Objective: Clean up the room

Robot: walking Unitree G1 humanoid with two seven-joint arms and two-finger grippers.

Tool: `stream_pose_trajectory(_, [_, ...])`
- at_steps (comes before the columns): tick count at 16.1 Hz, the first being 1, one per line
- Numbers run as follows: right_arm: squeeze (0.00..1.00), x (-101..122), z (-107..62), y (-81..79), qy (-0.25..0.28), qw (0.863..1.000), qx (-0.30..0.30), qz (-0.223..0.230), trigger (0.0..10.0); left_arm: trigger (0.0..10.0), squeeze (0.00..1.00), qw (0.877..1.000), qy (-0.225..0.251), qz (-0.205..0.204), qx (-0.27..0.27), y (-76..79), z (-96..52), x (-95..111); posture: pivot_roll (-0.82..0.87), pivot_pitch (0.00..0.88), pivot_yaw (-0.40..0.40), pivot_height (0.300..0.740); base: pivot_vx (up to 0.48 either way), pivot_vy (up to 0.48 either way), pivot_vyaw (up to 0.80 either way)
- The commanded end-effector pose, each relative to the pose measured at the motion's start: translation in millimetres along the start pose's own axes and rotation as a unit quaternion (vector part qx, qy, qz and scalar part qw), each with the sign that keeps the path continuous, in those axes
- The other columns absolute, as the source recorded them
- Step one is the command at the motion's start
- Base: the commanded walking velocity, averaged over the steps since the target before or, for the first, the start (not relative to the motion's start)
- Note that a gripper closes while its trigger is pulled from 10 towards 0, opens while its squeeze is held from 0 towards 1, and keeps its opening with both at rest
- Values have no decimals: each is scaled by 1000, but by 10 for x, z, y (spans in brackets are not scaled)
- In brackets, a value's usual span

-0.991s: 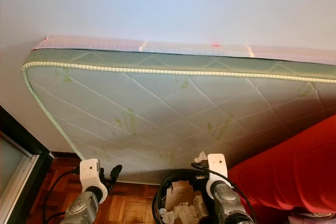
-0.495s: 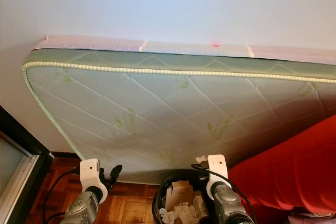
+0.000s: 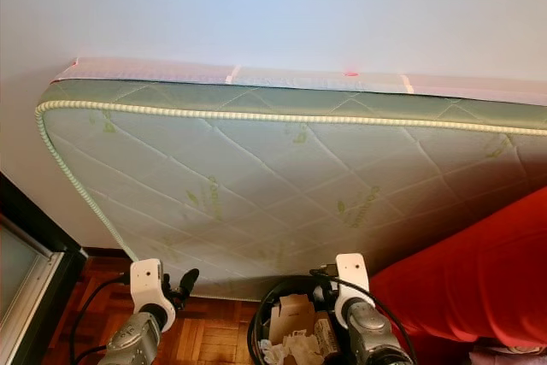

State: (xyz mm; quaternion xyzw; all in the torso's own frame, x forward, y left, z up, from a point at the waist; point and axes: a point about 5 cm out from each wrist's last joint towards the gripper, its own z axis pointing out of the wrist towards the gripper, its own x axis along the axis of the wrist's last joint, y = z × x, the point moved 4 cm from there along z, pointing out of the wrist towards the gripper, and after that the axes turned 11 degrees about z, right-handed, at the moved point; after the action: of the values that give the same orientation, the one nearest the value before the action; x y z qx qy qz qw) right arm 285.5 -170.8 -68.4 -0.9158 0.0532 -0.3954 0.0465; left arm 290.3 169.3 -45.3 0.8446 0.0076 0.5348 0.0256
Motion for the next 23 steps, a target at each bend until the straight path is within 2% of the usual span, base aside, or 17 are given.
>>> stream_pose_trajectory(1, [1000,-137,-21,48,-28,1000,-5,-7,10000,10000,0,1000,-21,-2,-8,47,-25,-105,176,115,-66,740,0,0,0])
stream_pose_trajectory(5, [1000,-223,-33,55,-51,999,-6,-18,10000,10000,0,1000,-22,-2,-8,52,-27,-110,175,115,-67,740,0,0,0])
stream_pose_trajectory(8, [1000,-187,-27,-10,-36,999,17,12,10000,10000,0,1000,-22,-2,-8,51,-28,-113,176,113,-66,740,0,0,0])
stream_pose_trajectory(9, [0,-142,-22,-35,-22,999,25,25,10000,10000,0,1000,-26,-1,-9,52,-31,-128,176,113,-66,740,0,0,0])
stream_pose_trajectory(11, [0,-114,-22,-3,-9,999,11,48,10000,10000,0,999,-38,3,-12,52,-47,-177,173,107,-64,740,0,0,0])
stream_pose_trajectory(12, [0,-89,-25,45,1,997,-2,79,10000,10000,0,999,-43,3,-8,35,-56,-200,174,103,-60,740,0,0,0])
stream_pose_trajectory(13, [0,-126,-42,121,8,990,-23,140,10000,10000,0,998,-57,7,-5,-4,-80,-259,170,101,-54,740,0,0,0])
stream_pose_trajectory(16, [0,-264,-92,233,7,983,-40,180,10000,10000,0,996,-83,13,0,-77,-138,-380,161,83,-30,740,0,0,0])
stream_pose_trajectory(18, [0,-350,-123,294,0,981,-50,185,10000,10000,0,995,-94,21,-1,-117,-144,-401,158,66,-16,740,0,0,0])
stream_pose_trajectory(20, [0,-410,-139,287,-10,986,-42,160,10000,10000,0,994,-110,23,6,-174,-177,-463,138,56,-15,740,0,0,0])
stream_pose_trajectory(21, [0,-463,-148,253,-20,990,-30,133,10000,10000,0,992,-125,27,8,-183,-206,-525,131,52,-17,740,0,0,0])
stream_pose_trajectory(23, [0,-517,-165,247,-19,989,-32,142,10000,10000,0,989,-147,20,8,-159,-264,-642,128,45,-13,740,0,0,0])
